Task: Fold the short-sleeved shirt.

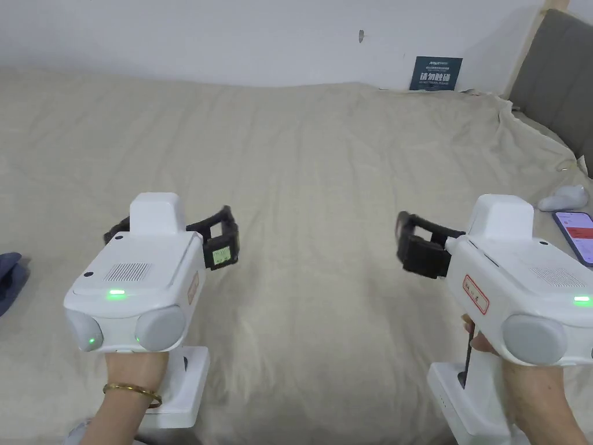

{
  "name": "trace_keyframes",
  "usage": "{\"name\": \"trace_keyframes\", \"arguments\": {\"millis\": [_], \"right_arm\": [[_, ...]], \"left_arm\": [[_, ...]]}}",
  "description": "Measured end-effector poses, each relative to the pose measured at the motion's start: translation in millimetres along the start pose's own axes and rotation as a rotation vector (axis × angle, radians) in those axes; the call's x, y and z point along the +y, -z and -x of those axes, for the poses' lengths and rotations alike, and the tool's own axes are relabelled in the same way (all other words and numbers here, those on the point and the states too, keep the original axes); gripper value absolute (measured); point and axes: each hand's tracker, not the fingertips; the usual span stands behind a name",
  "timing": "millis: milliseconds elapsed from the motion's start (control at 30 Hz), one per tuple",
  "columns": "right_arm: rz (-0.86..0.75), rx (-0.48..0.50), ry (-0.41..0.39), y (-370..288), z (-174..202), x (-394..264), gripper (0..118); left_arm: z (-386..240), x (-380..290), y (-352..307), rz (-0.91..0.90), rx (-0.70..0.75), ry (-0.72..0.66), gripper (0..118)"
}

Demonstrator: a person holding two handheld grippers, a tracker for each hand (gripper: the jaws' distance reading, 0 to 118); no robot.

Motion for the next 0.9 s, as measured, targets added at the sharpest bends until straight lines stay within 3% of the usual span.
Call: {"name": "trace_keyframes", "arguments": {"millis": [100,233,367,433,500,567,633,667,767,900], "right_arm": [[0.088,-0.020,0.029,5.5,0.1,0.0,118],[0.291,-0.127,0.031,21.2,5.7,-1.3,118],[0.483,-0.342,-0.050,30.8,31.1,-12.7,118],[0.565,-0.381,-0.111,35.4,41.2,-20.9,118],[0.638,-0.328,-0.163,38.0,50.9,-29.7,118],[0.689,-0.209,-0.189,39.2,53.9,-37.4,118],[0.709,-0.090,-0.106,38.5,52.5,-44.6,117],[0.719,-0.056,-0.012,39.2,50.2,-48.0,118],[0.808,-0.029,0.081,49.8,49.5,-55.8,117],[0.796,-0.089,0.032,59.3,55.2,-63.4,117]], "left_arm": [[-0.5,-2.6,-2.3,0.021,-0.043,-0.048,118],[-3.5,-9.2,2.6,0.136,-0.023,-0.068,118],[-5.8,-19.2,2.3,0.212,0.031,-0.063,118],[-4.8,-25.7,0.6,0.230,0.020,-0.057,118],[-6.3,-33.2,1.0,0.253,0.020,-0.047,118],[-7.0,-40.8,0.6,0.283,0.016,-0.030,118],[-8.0,-48.3,1.5,0.303,0.009,-0.023,118],[-8.3,-51.8,1.3,0.315,0.003,-0.022,118],[-9.7,-60.9,4.4,0.348,-0.002,-0.020,118],[-11.3,-69.4,7.1,0.371,-0.006,-0.006,118]]}}
